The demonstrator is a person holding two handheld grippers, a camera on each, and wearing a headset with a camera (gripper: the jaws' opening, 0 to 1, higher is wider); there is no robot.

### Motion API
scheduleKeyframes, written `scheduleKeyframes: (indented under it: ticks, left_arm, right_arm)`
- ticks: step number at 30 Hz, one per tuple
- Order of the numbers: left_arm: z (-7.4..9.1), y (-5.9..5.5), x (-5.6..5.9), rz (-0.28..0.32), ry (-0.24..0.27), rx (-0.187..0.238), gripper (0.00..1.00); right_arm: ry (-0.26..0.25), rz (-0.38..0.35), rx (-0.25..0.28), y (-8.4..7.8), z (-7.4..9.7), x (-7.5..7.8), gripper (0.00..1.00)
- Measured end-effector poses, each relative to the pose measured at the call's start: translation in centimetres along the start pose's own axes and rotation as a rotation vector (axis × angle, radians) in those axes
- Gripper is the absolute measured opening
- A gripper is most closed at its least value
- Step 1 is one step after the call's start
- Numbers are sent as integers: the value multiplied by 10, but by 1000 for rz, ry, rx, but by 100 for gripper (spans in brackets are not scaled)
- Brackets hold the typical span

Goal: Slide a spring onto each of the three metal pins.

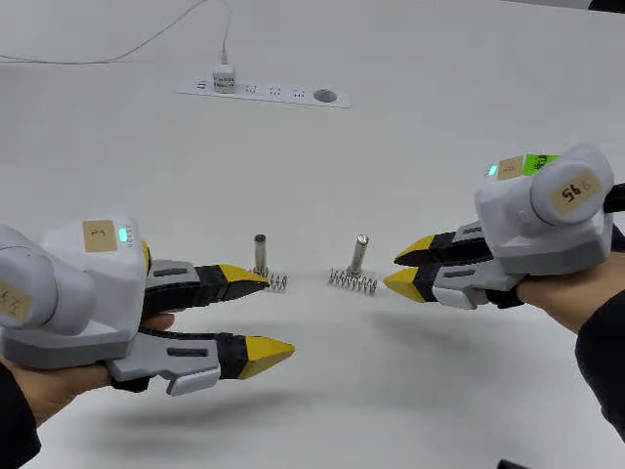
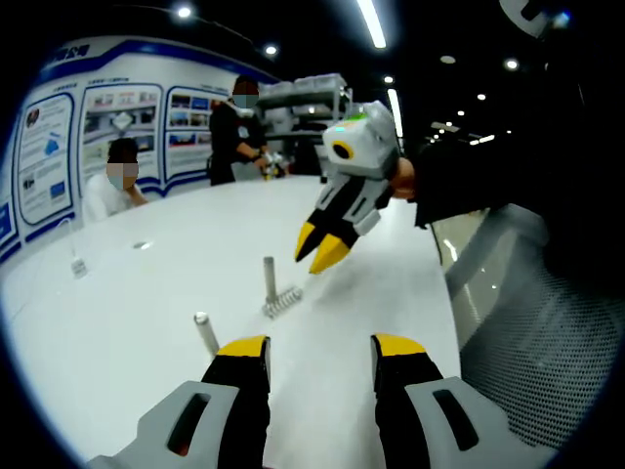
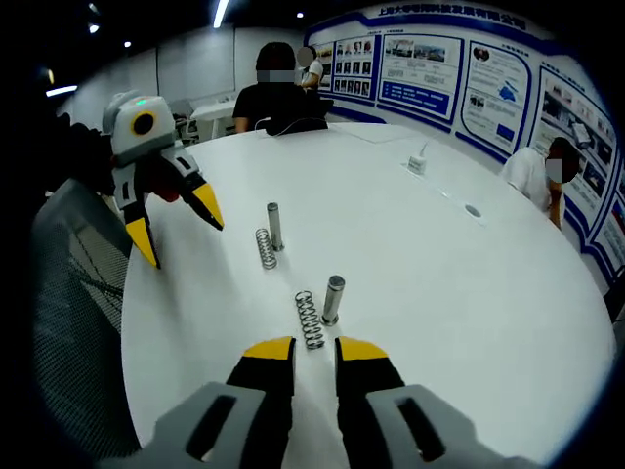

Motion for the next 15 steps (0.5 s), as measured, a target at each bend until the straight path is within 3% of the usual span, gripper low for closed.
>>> scheduleKeyframes:
  ticks: [15]
  left_arm:
    - [-1,-1,0,2,-2,-4,42]
  right_arm:
    - [51,18,-50,-7,-27,1,16]
Point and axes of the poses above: the centre of the closed fingertips' face, and the gripper's own axes: z roughly backward along the fingers, x roughly to its right, y roughly out of its top, the point moved 5 cm from there along z, roughly backward along the fingers, and after that the axes turned 6 degrees about z, right-handed, at the moved point
